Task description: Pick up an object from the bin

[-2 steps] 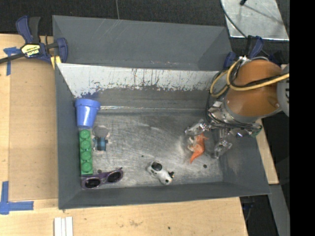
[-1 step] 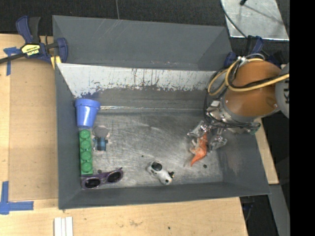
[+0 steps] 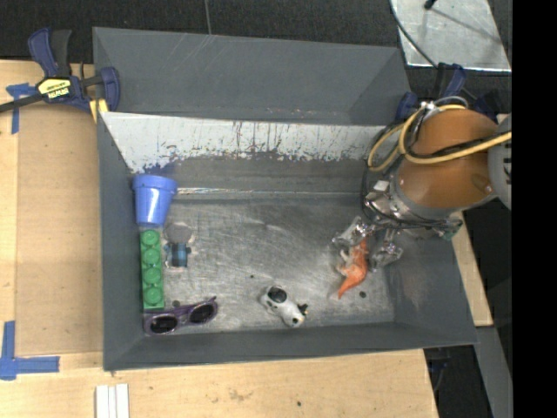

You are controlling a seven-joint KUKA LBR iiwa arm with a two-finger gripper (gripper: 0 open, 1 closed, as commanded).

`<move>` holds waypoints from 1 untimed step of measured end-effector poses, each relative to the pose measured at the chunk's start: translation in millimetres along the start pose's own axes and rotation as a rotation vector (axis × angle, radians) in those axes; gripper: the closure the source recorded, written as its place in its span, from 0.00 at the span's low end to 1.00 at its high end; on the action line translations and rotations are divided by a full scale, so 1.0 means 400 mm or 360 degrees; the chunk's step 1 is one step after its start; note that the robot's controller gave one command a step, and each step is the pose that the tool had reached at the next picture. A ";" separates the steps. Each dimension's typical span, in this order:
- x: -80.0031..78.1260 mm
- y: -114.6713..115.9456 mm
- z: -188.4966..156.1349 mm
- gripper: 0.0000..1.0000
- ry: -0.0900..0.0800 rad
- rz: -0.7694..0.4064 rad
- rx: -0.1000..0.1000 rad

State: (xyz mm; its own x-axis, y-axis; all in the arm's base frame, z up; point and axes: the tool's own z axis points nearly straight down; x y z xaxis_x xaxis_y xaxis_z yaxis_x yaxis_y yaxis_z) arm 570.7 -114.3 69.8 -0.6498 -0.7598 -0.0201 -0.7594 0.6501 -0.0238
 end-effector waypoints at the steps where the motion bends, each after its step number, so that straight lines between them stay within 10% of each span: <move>1: 0.004 0.005 -0.012 1.00 0.0015 -0.0005 -0.0018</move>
Offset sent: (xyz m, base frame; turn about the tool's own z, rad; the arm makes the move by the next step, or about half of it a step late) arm 0.0001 -0.0001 0.0492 0.0002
